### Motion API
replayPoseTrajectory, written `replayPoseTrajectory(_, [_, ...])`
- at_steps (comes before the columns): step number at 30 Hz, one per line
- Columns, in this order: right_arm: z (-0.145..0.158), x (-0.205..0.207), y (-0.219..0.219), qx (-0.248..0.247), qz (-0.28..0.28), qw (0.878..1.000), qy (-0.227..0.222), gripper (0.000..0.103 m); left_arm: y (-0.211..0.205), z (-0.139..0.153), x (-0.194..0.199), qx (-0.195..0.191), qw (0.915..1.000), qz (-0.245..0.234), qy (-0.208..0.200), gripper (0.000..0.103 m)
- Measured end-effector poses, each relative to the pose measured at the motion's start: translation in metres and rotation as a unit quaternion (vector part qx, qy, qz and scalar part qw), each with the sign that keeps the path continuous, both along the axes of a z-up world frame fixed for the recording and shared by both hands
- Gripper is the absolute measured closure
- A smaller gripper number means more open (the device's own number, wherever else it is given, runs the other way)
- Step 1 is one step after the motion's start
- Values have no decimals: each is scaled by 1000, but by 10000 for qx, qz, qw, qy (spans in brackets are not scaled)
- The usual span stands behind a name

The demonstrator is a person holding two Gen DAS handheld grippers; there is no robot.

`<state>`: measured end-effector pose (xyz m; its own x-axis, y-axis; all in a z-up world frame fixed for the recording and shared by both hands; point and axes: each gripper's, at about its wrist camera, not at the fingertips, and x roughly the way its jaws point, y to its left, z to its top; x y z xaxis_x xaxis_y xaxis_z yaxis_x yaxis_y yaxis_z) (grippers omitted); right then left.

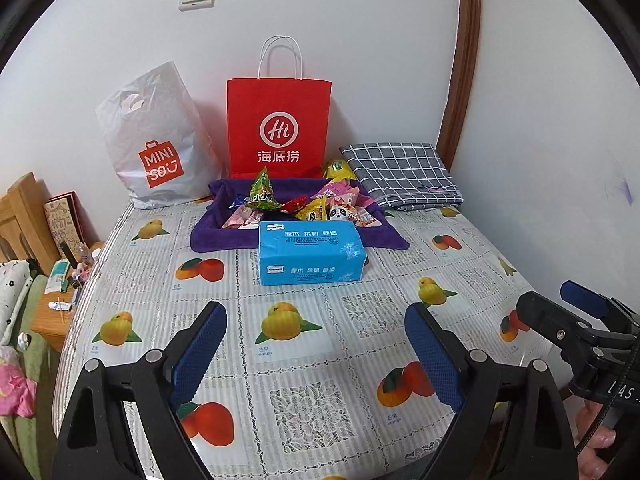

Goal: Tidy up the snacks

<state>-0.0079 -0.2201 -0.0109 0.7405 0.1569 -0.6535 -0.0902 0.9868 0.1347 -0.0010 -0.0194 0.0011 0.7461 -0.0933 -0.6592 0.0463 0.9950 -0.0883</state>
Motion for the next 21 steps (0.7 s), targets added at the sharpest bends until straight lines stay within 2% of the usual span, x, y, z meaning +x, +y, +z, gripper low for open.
replayPoseTrajectory(21, [6, -5, 0, 37, -39, 10000, -36, 2, -1, 0, -1, -6, 10000, -11, 17, 13])
